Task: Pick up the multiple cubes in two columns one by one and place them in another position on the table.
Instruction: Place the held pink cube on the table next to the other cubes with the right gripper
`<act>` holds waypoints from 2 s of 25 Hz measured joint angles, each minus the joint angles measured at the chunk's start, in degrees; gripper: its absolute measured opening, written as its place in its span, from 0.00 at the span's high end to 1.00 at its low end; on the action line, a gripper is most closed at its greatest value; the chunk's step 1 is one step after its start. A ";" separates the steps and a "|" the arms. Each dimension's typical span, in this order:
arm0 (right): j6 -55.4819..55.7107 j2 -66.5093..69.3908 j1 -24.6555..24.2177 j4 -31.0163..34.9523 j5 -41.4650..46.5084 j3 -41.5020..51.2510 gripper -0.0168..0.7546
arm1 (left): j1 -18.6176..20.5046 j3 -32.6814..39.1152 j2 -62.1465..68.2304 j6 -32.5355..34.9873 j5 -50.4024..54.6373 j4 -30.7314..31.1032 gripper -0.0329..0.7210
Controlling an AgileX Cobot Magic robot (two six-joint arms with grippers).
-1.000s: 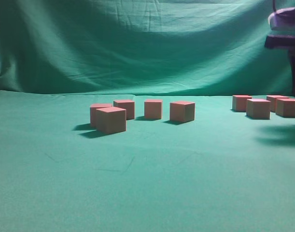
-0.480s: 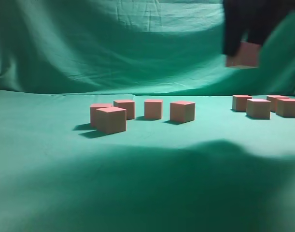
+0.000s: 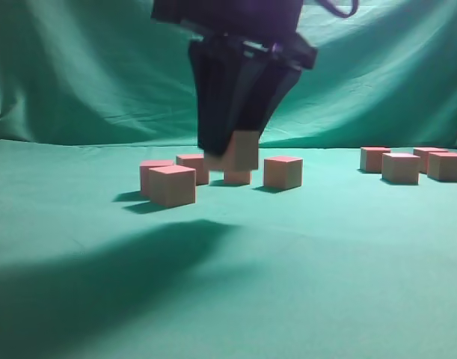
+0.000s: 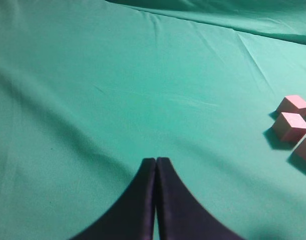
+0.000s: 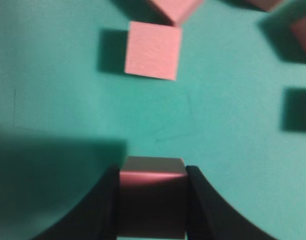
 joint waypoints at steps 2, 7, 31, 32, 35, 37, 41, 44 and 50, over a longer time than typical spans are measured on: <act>-0.42 1.44 0.56 -1.11 -0.92 -0.85 0.65 | 0.00 0.00 0.00 0.00 0.00 0.00 0.96; -0.78 3.97 0.70 -4.03 -3.19 -2.88 0.65 | 0.00 0.00 0.00 0.00 0.00 0.00 0.96; -0.81 8.42 0.80 -3.24 -2.46 -4.74 0.42 | 0.00 0.00 0.00 0.00 0.00 0.00 0.96; -0.81 8.42 0.80 -3.15 -1.38 -5.32 0.33 | 0.00 0.00 0.00 0.00 0.00 0.00 0.96; -0.81 8.42 0.80 -3.53 3.89 -9.75 0.15 | 0.00 0.00 0.00 0.00 0.00 0.00 0.96; -0.58 8.42 0.80 -4.80 9.16 -13.80 0.14 | 0.00 0.00 0.00 0.00 0.00 0.00 0.96; 1.76 8.42 0.80 -8.53 16.50 -22.79 0.14 | 0.00 0.00 0.00 0.00 0.00 0.00 0.96; 4.40 6.81 0.80 -10.86 17.14 -26.61 0.14 | 0.00 0.00 0.00 0.00 0.00 0.00 0.96; 14.40 0.13 -1.88 -19.33 18.13 -27.19 0.21 | 0.00 0.00 0.00 0.00 0.00 0.00 0.96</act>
